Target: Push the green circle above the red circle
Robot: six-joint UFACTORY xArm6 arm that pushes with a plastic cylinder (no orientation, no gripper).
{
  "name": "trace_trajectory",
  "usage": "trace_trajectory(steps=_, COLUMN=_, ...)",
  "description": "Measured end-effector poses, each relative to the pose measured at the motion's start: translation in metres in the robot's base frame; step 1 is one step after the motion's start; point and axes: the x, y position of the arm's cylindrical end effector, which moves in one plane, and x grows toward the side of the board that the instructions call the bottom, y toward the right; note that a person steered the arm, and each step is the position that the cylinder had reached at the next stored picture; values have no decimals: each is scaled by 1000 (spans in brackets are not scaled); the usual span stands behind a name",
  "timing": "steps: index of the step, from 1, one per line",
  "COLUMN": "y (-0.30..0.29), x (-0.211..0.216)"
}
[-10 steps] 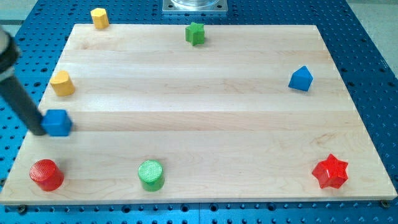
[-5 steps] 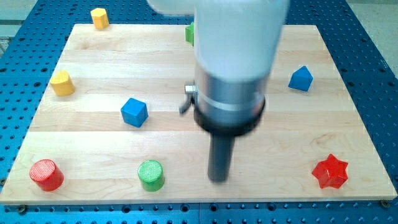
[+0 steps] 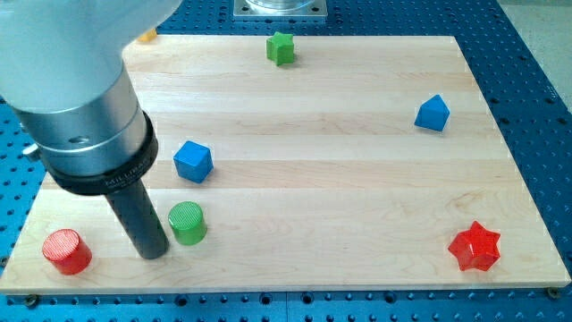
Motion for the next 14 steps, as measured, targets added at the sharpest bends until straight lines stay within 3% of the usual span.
trace_trajectory(steps=2, y=9, x=30)
trace_trajectory(steps=4, y=-18, x=18)
trace_trajectory(steps=6, y=67, x=-3)
trace_trajectory(steps=8, y=-36, x=-13)
trace_trajectory(steps=11, y=40, x=-46)
trace_trajectory(steps=13, y=-54, x=-47)
trace_trajectory(steps=14, y=-55, x=-49)
